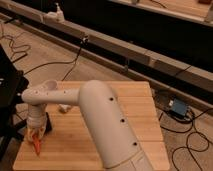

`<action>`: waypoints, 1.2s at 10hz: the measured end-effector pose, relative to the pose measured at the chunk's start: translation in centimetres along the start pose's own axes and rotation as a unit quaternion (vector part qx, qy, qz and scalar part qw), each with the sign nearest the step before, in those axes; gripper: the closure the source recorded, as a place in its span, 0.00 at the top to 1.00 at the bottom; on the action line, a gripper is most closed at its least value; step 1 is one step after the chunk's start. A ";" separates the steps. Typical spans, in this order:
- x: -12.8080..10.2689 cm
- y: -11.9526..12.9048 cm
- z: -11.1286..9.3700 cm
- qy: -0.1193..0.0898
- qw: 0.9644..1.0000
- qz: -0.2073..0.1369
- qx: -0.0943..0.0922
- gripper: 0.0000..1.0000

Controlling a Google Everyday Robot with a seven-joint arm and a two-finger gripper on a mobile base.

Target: Place the pepper in the ceramic cup

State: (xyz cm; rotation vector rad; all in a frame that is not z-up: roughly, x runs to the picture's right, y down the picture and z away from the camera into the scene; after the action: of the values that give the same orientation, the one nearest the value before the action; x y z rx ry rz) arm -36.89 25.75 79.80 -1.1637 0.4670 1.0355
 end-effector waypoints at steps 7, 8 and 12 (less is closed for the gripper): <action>0.2 -2.6 -8.7 -0.118 0.992 0.030 -0.020 0.00; 0.5 -3.5 -10.8 -0.146 0.988 0.039 -0.025 0.00; 1.5 -7.4 -18.6 -0.246 0.964 0.074 -0.065 0.00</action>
State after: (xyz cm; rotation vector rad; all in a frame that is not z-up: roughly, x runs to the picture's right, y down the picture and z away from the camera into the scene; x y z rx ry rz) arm -26.23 9.26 75.56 -0.9482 0.0910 1.4526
